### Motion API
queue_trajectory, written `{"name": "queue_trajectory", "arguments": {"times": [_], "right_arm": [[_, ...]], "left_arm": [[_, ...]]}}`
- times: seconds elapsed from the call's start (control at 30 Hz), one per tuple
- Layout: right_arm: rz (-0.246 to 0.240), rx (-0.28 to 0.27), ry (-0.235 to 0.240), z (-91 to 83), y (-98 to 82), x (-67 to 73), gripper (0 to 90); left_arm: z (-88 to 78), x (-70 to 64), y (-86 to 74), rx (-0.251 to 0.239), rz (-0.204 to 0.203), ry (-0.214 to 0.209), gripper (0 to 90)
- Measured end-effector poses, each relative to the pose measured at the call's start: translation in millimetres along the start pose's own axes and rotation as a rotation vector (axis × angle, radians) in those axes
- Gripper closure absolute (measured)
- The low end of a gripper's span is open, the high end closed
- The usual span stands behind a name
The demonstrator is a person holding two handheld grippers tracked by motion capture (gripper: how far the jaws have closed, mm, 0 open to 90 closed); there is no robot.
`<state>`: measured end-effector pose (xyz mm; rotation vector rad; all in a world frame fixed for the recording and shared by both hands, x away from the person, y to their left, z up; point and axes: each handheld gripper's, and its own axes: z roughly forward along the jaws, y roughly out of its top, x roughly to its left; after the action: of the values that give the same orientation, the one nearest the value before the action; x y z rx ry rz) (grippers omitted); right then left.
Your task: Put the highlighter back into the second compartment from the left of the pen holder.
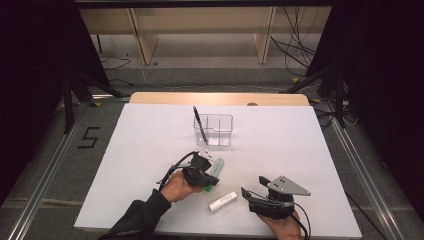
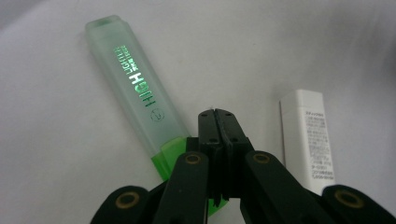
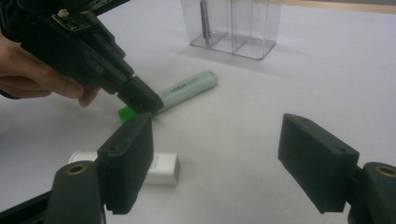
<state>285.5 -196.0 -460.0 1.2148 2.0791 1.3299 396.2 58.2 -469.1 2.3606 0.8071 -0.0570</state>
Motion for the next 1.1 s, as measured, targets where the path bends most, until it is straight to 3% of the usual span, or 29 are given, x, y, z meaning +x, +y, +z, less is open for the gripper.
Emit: {"name": "queue_trajectory", "arguments": {"times": [0.37, 0.53, 0.63, 0.8, 0.93, 1.03, 1.1], "right_arm": [[0.004, 0.004, 0.001, 0.7, -0.6, -0.8, 27.5], [0.005, 0.004, 0.002, 1.0, -0.8, -1.2, 27.6], [0.005, 0.004, 0.001, 1.1, -1.0, -1.1, 27.6], [0.005, 0.003, 0.0, 1.3, -1.0, -1.3, 27.6], [0.004, 0.003, -0.001, 1.5, -1.2, -1.4, 27.6], [0.005, 0.004, 0.0, 1.8, -1.3, -1.3, 27.6], [0.005, 0.006, 0.001, 2.3, -1.5, -1.1, 27.6]], "left_arm": [[-14.0, 20.7, -7.8, 0.023, -0.037, 0.021, 89.1], [-18.3, 27.8, -10.8, 0.014, -0.052, 0.032, 89.0], [-22.4, 29.1, -10.6, -0.018, -0.051, 0.015, 88.8], [-33.3, 32.0, -7.8, -0.064, -0.061, 0.015, 77.8], [-39.4, 34.2, -5.1, -0.092, -0.084, 0.071, 57.2], [-39.5, 34.7, -4.3, -0.08, -0.09, 0.109, 41.4], [-37.0, 33.9, -4.2, -0.075, -0.101, 0.115, 35.3]]}}
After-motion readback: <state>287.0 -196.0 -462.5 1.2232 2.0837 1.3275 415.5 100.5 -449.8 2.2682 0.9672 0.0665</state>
